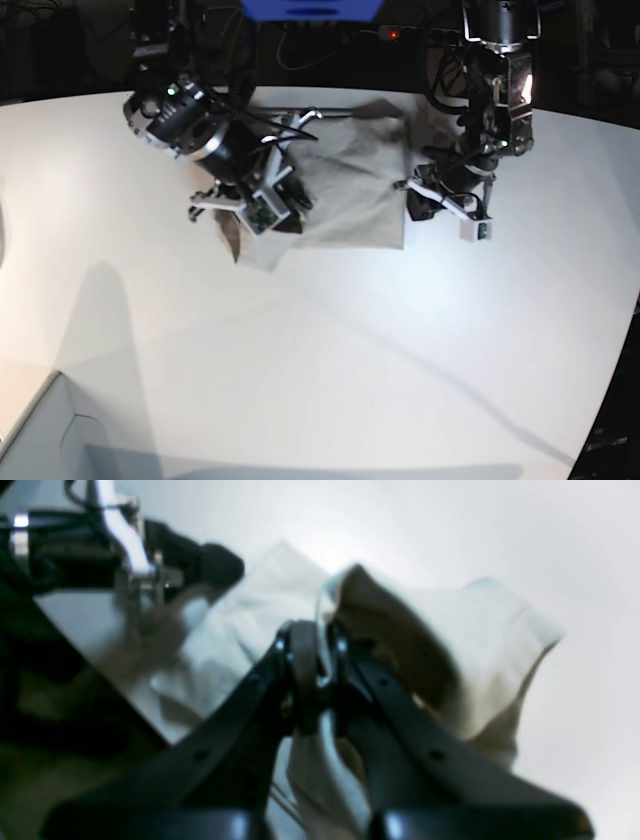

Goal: Layout the t-shirt on the table in an organized manner, then fold the t-shirt properly
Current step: 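Carry the strip end with the right gripper over onto the stack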

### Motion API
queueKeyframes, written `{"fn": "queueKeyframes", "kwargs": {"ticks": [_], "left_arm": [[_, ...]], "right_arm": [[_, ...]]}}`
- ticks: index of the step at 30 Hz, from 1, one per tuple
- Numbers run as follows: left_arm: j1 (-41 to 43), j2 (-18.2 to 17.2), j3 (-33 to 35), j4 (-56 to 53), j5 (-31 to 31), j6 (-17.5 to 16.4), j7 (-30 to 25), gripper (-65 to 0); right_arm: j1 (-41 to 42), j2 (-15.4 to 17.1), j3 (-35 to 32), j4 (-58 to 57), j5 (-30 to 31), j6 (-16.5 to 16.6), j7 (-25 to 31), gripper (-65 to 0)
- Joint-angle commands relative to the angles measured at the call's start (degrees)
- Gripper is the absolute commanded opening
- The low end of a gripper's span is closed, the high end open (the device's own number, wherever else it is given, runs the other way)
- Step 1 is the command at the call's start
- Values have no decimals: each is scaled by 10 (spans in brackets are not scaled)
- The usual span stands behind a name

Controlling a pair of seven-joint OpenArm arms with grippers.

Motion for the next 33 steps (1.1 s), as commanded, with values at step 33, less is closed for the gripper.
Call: {"fn": "queueKeyframes", "kwargs": {"ticks": [33], "left_arm": [[7, -24, -4, 18, 17, 11, 27, -650]], "right_arm": [[139, -19, -153, -149, 13, 4, -26, -650]]}}
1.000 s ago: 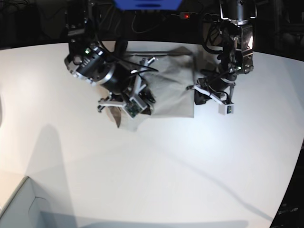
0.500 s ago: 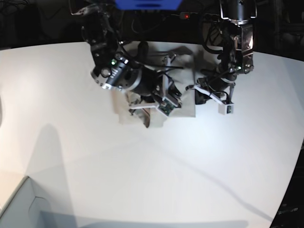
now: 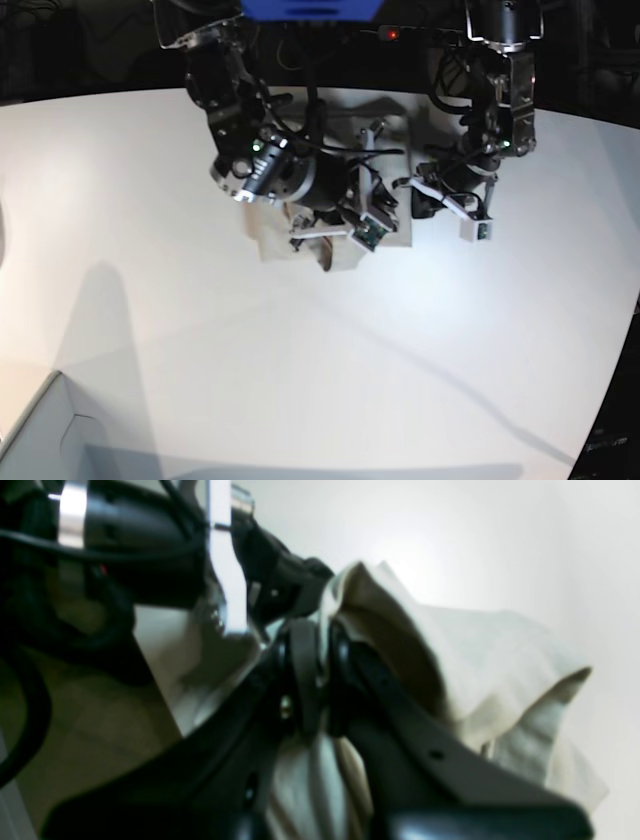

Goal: Layout the t-shirt on the table in an organized manner, then fold the t-shirt properly
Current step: 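Carry the strip end with the right gripper over onto the stack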

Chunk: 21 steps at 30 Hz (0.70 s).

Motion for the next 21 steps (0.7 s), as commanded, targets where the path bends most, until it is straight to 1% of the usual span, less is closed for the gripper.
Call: {"fn": "queueKeyframes", "kwargs": {"ticks": [1, 5, 7, 10, 12, 15, 19, 21], "left_arm": [[4, -15, -4, 13, 12, 13, 10, -650], [25, -24, -5, 61, 16, 13, 10, -650], [34, -39, -5, 80, 16, 13, 10, -650], [45, -49, -5, 96, 16, 14, 10, -650], [54, -64, -6, 102, 16, 14, 10, -650], [66, -76, -20, 106, 11, 14, 9, -650], [73, -71, -83, 112, 12, 10, 10, -650], [72, -71, -103, 112, 12, 10, 10, -650]], "right_arm": [[9, -7, -1, 11, 12, 4, 15, -650], [9, 0, -1, 11, 12, 4, 15, -650], [9, 0, -1, 11, 12, 4, 15, -650], [9, 1, -1, 10, 12, 4, 15, -650], [9, 1, -1, 10, 12, 4, 15, -647], [9, 1, -1, 5, 12, 4, 15, -579], [7, 1, -1, 4, 12, 4, 15, -475], [5, 0, -7, 7, 13, 4, 15, -434]]}}
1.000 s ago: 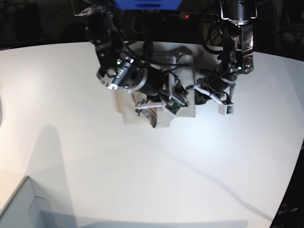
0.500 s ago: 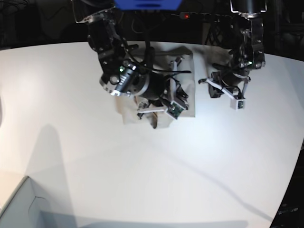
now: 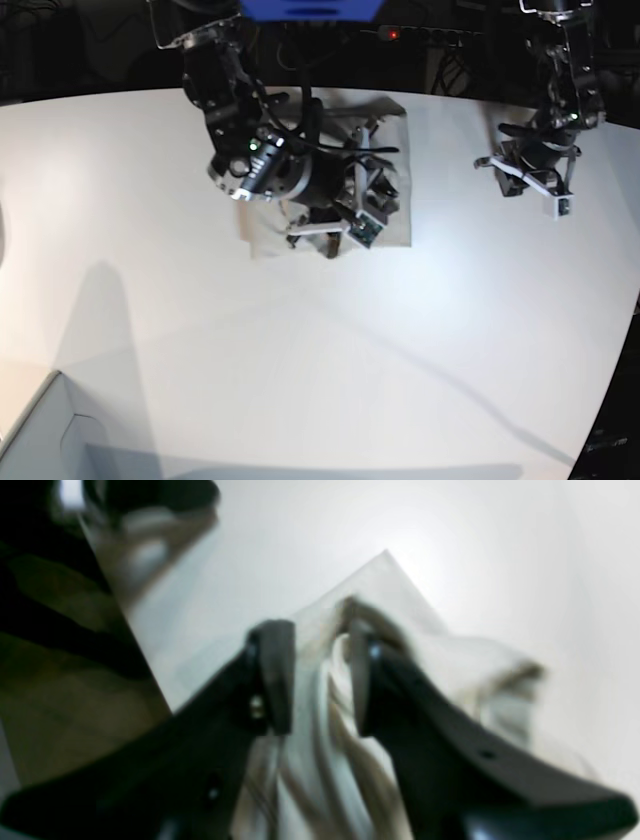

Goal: Layout the t-shirt on the table in an organized manner, then fold the t-shirt properly
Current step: 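Carry the strip end with the right gripper over onto the stack, then press and tuck the folded end onto the stack with the right gripper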

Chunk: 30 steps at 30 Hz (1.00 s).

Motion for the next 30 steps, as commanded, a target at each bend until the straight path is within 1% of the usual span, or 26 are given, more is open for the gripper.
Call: {"fn": "queueKeyframes", "kwargs": {"ticks": [1, 3, 4, 7, 9, 13, 16, 20, 23, 30], "left_arm": [[-4, -4, -8, 12, -6, -6, -13, -650], [-4, -5, -20, 12, -6, -6, -13, -650], [-4, -5, -24, 12, -6, -6, -13, -650], [-4, -7, -31, 12, -6, -6, -13, -650], [-4, -7, -31, 12, -6, -7, -13, -650], [-4, -4, -31, 12, -7, -7, -13, -650], [-5, -4, -29, 12, -7, -7, -13, -650], [-17, -3, -27, 12, -7, -7, -13, -650], [-22, -3, -28, 8, -7, -7, -13, -650], [-23, -3, -28, 8, -7, -7, -13, -650]], "right_arm": [[5, -7, -12, 18, 12, 4, 14, -411], [3, -6, -29, 32, 11, 4, 14, -371], [2, 1, -31, 41, 11, 4, 14, -357], [-2, 19, -22, 79, 10, 4, 14, -341], [-5, 33, 8, 99, 10, 4, 9, -340], [-5, 51, 90, 126, 10, 4, -29, -338], [-22, 69, 116, 156, 13, 4, -57, -336], [-68, 69, 111, 199, 13, 4, -60, -335], [-93, 64, 98, 206, 13, 4, -59, -335], [-97, 58, 53, 202, 12, 4, -59, -335]]}}
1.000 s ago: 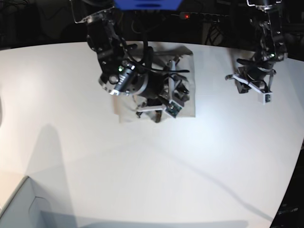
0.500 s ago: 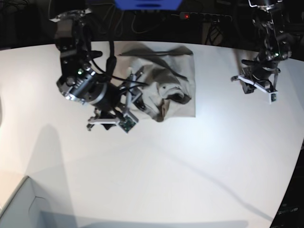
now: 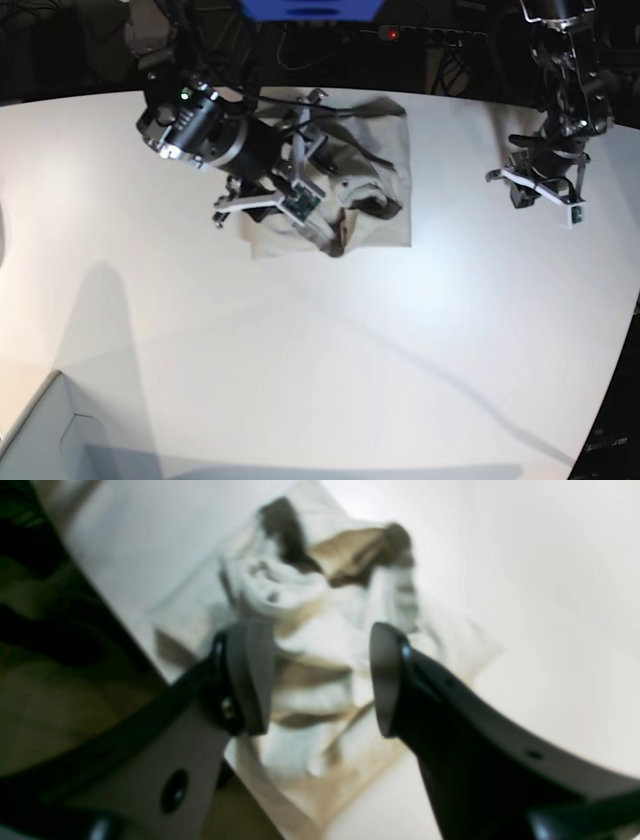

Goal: Layout the t-shirt on the table in an organized manner, then fold the t-shirt properly
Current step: 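Press and tuck the folded end onto the stack with the right gripper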

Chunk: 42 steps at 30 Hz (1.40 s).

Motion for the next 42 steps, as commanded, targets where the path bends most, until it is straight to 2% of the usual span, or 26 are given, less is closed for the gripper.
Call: {"fn": "queueKeyframes", "kwargs": {"ticks": [1, 12, 14, 17, 18, 23, 31, 37, 40, 42], "left_arm": [[-8, -7, -3, 9, -4, -4, -13, -650], [-8, -7, -6, 8, -4, -4, -13, -650], [-8, -7, -6, 8, -4, -4, -13, -650], [-8, -7, -6, 8, -4, -4, -13, -650], [-8, -7, -6, 8, -4, -4, -13, -650], [-8, -7, -6, 8, -4, -4, -15, -650], [-9, -7, -6, 8, -4, -4, -15, -650], [-9, -7, -6, 8, -4, -3, -16, -650], [-10, -7, -6, 8, -4, -3, -16, -650], [-17, -8, -6, 8, -4, -3, -14, -650]], "right_arm": [[6, -1, -7, 10, 7, 4, 13, -335], [49, -1, -18, -73, 7, 4, 13, -354], [51, -1, -19, -72, 7, 4, 13, -425], [51, -1, -30, -71, 8, 4, 13, -613], [51, -1, -39, -71, 8, 4, 13, -650], [46, 2, -98, -70, 8, 4, 13, -650], [36, 0, -156, -71, 7, 4, 11, -646], [33, 21, -189, -72, 6, 4, 9, -499], [31, 35, -205, -69, 6, 4, -15, -415], [30, 38, -203, -57, 6, 4, -19, -402]]}}
